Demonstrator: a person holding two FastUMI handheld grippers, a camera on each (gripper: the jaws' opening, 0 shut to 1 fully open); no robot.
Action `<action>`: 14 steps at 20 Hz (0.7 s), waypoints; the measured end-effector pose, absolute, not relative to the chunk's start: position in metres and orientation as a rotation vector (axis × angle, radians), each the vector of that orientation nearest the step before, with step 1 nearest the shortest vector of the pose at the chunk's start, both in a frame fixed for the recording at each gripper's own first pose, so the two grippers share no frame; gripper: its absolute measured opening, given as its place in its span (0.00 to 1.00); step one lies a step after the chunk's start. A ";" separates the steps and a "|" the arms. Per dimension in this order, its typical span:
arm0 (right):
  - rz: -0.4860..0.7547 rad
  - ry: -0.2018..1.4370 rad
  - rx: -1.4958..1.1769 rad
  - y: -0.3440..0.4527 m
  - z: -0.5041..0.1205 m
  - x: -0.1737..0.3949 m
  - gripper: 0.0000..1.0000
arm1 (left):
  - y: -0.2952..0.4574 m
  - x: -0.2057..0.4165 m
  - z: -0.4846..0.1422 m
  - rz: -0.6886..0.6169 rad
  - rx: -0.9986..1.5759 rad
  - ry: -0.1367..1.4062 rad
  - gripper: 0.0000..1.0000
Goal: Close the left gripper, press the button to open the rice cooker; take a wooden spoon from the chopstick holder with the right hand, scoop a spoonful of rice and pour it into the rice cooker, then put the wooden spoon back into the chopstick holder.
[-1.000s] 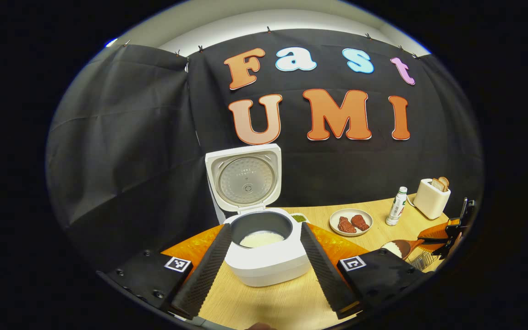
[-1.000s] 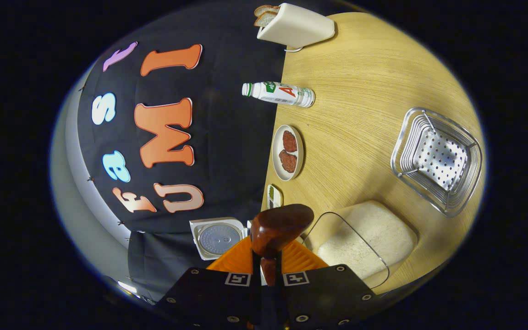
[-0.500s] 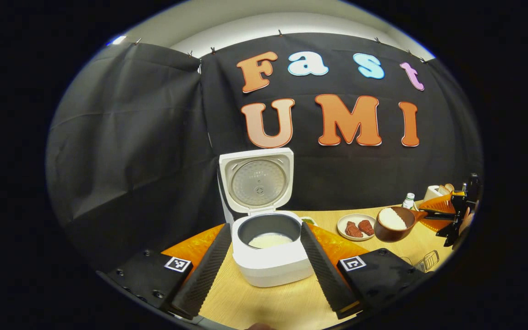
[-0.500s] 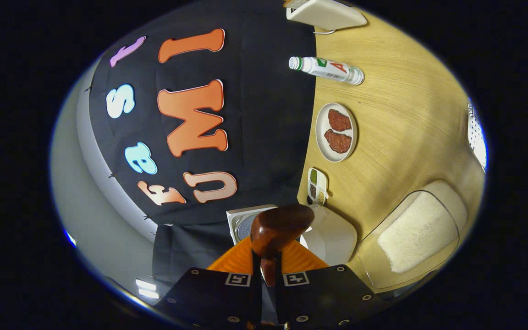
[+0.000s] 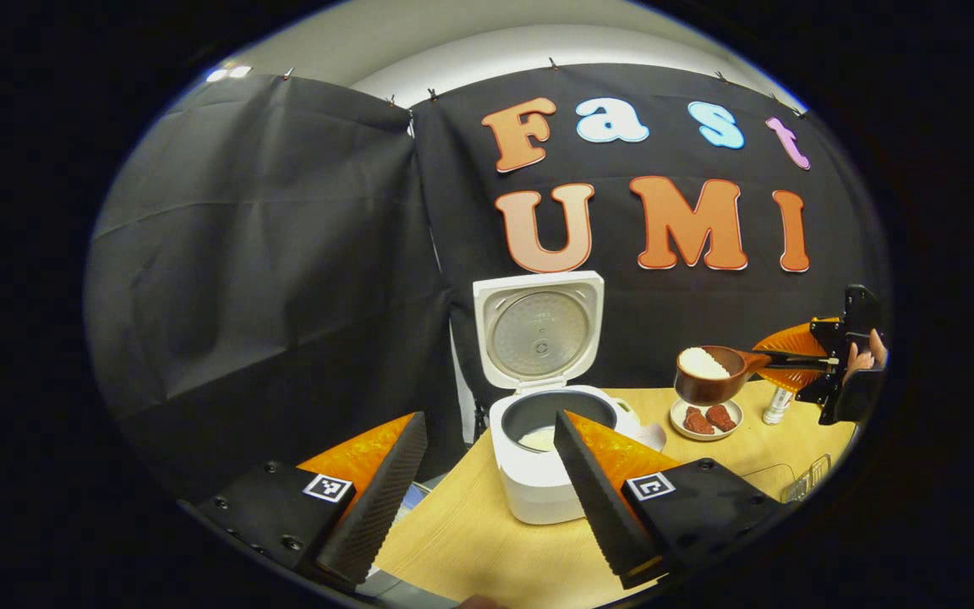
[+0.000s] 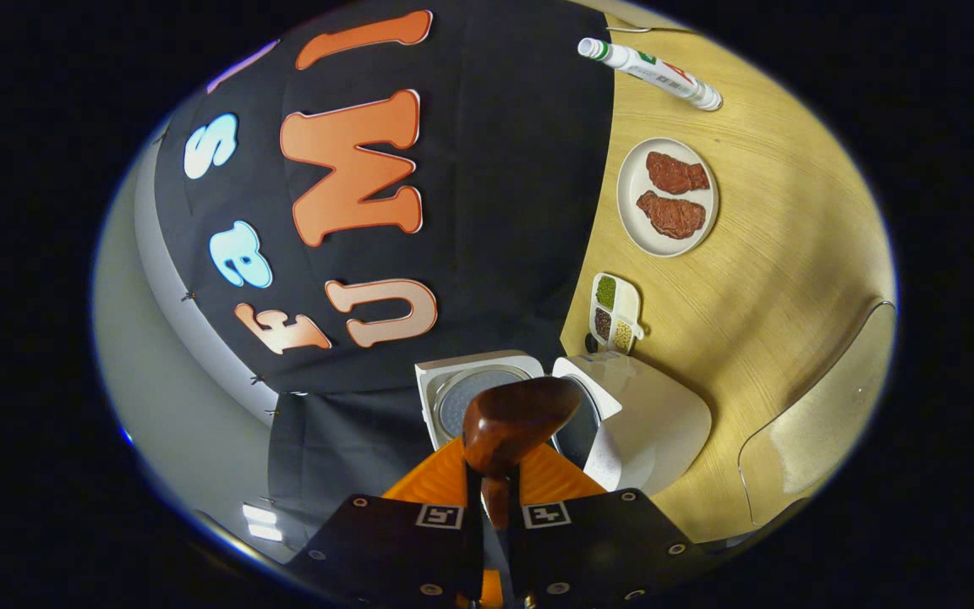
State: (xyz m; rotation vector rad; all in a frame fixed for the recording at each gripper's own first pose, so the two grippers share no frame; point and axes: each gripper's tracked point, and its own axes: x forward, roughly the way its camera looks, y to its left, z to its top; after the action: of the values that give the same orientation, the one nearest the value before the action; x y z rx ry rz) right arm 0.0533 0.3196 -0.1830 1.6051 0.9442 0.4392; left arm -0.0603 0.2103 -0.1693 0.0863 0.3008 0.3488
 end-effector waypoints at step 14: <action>0.372 0.910 1.261 0.435 -0.186 0.141 0.11 | 0.283 -0.086 -0.189 0.445 0.074 0.327 1.00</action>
State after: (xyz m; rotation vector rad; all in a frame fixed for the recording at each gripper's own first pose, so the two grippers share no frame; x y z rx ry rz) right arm 0.1406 0.4345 -0.1857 1.2612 0.9103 0.3715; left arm -0.0855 0.2832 -0.1888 0.0740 0.3272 0.4452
